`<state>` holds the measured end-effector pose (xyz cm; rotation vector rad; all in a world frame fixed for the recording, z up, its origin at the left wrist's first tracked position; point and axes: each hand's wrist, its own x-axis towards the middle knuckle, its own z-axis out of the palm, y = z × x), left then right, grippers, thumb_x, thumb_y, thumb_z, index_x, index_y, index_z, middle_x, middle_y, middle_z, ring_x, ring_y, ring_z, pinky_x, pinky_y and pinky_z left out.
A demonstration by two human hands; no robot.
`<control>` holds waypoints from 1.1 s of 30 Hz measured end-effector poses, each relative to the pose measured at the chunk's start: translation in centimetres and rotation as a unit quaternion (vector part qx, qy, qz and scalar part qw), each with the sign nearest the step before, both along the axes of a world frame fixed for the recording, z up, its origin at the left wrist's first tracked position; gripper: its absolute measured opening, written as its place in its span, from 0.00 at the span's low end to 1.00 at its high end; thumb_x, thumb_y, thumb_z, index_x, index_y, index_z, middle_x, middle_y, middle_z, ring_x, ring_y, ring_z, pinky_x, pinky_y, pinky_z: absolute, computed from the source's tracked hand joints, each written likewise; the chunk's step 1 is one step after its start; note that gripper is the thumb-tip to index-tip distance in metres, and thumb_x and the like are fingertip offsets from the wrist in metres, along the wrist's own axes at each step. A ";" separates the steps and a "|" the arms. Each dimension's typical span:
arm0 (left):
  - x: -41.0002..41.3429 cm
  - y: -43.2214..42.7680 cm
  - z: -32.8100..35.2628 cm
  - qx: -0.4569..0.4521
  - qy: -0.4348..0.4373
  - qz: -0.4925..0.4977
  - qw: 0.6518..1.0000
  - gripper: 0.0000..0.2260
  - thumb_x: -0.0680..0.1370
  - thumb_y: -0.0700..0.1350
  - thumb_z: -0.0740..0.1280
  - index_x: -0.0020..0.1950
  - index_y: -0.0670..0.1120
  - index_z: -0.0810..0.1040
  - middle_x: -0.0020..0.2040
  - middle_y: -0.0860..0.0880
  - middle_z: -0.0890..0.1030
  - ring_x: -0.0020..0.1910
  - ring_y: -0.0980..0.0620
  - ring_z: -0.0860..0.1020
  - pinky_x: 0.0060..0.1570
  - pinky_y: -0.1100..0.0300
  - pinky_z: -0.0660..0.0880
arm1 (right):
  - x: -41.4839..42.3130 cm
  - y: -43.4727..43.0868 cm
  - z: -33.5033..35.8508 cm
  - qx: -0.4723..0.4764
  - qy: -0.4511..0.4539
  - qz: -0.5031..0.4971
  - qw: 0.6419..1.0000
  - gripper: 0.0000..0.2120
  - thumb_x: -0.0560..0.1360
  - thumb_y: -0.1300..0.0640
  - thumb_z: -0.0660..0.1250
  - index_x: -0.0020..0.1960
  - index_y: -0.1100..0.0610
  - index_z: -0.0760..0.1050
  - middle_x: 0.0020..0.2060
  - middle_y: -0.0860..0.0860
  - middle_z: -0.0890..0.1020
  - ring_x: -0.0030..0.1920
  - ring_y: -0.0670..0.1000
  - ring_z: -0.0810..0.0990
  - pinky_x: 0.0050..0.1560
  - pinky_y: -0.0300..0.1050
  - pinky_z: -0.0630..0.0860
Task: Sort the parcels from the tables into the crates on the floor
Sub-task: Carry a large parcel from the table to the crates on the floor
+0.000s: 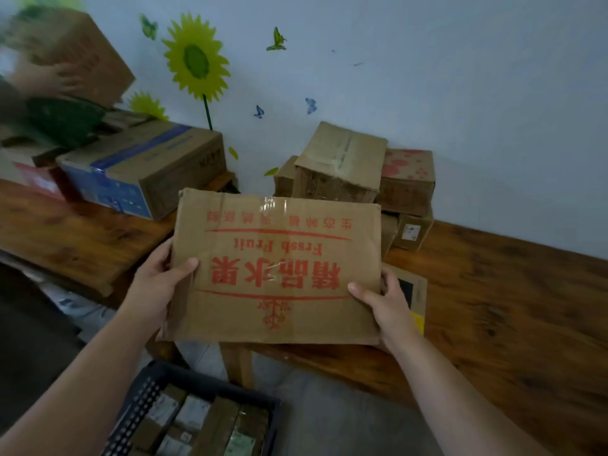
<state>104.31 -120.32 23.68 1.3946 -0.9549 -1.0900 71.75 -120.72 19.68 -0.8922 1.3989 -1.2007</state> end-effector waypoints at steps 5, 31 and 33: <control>-1.7 2.5 2.3 0.024 0.034 -0.049 0.998 0.18 0.80 0.43 0.61 0.65 0.63 0.68 0.52 0.55 0.76 0.50 0.53 0.74 0.44 0.53 0.69 | -2.3 1.9 2.1 -0.001 -0.042 0.026 0.999 0.21 0.75 0.60 0.68 0.65 0.50 0.68 0.56 0.49 0.78 0.54 0.50 0.78 0.44 0.45 0.75; -2.1 6.3 2.1 0.021 0.030 0.038 0.999 0.09 0.75 0.50 0.68 0.53 0.49 0.76 0.45 0.45 0.84 0.41 0.47 0.84 0.42 0.50 0.80 | -4.5 4.7 5.2 -0.028 -0.028 0.051 0.998 0.35 0.60 0.54 0.77 0.65 0.55 0.70 0.54 0.55 0.81 0.55 0.55 0.80 0.51 0.52 0.76; -2.4 6.5 2.3 0.019 0.050 0.028 0.998 0.07 0.77 0.48 0.66 0.52 0.46 0.77 0.47 0.44 0.84 0.42 0.46 0.84 0.44 0.50 0.80 | -4.3 4.8 5.2 -0.025 -0.034 0.025 0.999 0.23 0.69 0.61 0.70 0.63 0.53 0.70 0.54 0.54 0.80 0.53 0.54 0.80 0.47 0.50 0.76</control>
